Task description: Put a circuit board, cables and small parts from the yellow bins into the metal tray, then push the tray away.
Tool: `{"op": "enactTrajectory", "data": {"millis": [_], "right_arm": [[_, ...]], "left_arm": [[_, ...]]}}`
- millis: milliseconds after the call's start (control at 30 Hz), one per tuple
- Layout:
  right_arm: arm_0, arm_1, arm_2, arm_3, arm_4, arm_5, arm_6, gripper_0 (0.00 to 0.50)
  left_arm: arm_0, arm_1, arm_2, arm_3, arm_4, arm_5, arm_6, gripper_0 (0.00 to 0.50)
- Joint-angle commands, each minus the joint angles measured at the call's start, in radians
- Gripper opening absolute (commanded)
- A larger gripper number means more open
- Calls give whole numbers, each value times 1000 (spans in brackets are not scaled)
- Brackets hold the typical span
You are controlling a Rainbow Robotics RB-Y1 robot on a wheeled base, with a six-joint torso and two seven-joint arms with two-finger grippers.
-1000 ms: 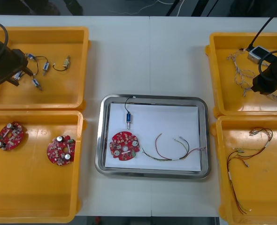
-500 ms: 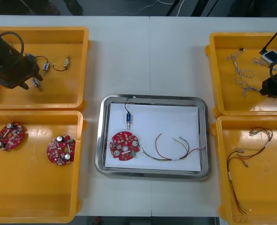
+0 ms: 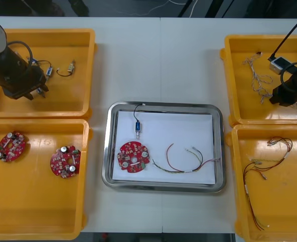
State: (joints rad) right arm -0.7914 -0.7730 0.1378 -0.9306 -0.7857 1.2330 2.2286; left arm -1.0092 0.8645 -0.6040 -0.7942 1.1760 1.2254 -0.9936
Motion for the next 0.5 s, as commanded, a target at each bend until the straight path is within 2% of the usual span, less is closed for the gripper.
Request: {"op": "enactTrajectory", "data": {"millis": [33, 433, 467, 500], "right_arm": [[-43, -42, 26, -2, -13, -6, 37, 500], [-25, -37, 95, -2, -23, -21, 32, 500], [-22, -38, 97, -2, -23, -23, 29, 500], [-19, -37, 98, 3, -24, -29, 28, 500]], "left_arm": [[-54, -12, -31, 3, 11, -17, -25, 500], [-54, -28, -39, 21, 4, -40, -28, 500], [-54, -28, -39, 21, 4, -40, -28, 491], [-54, -28, -40, 21, 2, -40, -28, 460]]}}
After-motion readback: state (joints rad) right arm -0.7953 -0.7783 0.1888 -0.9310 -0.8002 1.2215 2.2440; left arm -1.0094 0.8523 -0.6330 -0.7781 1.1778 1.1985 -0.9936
